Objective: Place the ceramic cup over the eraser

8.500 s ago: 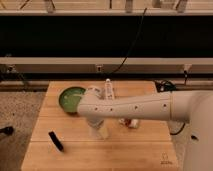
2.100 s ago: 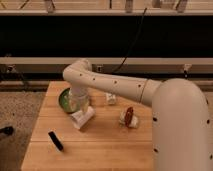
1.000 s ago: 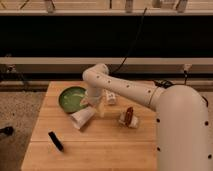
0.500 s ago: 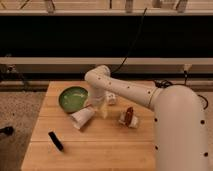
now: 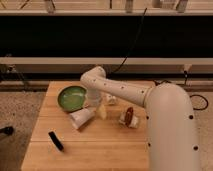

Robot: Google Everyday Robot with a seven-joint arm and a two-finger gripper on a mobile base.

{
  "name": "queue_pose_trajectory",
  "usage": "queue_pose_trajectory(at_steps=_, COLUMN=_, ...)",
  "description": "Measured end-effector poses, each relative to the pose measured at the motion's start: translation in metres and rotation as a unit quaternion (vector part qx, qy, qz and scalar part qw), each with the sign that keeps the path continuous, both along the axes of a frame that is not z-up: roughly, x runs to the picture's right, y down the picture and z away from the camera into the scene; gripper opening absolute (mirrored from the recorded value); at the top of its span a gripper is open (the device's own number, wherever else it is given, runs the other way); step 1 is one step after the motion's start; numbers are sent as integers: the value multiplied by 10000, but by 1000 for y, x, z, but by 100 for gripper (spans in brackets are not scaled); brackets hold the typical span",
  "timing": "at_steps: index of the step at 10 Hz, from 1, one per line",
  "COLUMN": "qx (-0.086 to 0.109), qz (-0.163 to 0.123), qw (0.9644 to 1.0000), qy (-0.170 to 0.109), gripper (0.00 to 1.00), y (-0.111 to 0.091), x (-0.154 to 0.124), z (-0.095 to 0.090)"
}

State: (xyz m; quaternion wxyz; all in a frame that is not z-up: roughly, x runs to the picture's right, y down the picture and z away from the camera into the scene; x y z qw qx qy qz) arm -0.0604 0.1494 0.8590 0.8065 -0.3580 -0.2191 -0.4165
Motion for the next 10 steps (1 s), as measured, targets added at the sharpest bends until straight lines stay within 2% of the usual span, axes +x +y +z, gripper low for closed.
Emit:
queue_pose_trajectory(at_steps=4, qx=-163, qz=3, qw=9999, qy=-29, gripper=80, y=6, x=-11, z=-4)
queue_pose_trajectory(at_steps=8, qx=-501, qz=329, qw=9981, qy=115, gripper=79, y=20, x=-20, z=-9)
queue_pose_trajectory(at_steps=10, qx=-602, qz=501, qw=9968, qy=154, gripper=64, y=24, x=-21, z=-10)
